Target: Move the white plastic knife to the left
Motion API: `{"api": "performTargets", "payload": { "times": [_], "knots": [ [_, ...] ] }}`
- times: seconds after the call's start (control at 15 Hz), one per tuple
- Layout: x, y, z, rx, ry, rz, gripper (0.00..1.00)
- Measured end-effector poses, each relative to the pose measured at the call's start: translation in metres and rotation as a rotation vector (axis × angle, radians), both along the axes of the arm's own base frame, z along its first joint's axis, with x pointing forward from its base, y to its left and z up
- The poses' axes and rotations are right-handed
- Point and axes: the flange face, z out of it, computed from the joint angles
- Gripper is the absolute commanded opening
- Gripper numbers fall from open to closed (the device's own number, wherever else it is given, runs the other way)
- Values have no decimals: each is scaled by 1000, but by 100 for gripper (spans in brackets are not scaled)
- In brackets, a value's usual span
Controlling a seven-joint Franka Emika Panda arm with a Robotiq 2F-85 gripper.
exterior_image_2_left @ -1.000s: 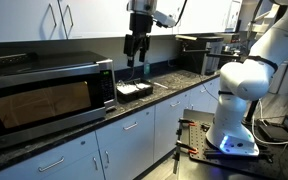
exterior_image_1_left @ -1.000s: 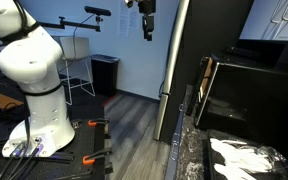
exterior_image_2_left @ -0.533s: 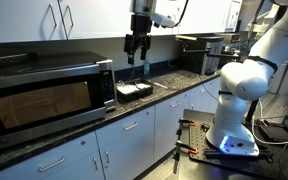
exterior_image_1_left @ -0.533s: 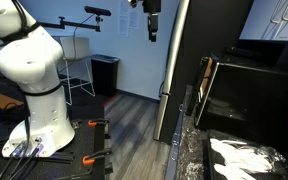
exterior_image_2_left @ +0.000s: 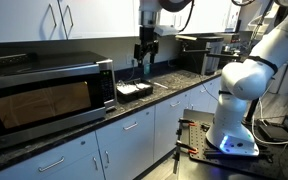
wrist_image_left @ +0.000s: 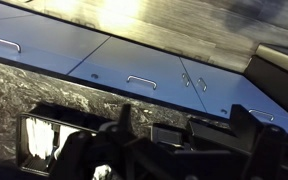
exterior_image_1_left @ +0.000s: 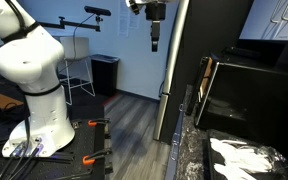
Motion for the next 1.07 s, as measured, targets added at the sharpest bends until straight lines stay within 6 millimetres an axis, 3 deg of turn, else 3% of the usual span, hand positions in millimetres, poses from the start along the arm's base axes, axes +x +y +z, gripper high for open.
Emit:
{"api": "performTargets", "payload": {
  "times": [0.33, 0.87, 1.07],
  "knots": [
    [-14, -41, -24, -8, 42, -6, 100],
    [-14, -44, -27, -11, 48, 10, 100],
    [-17, -59, -35, -52, 80, 48, 100]
  ]
}}
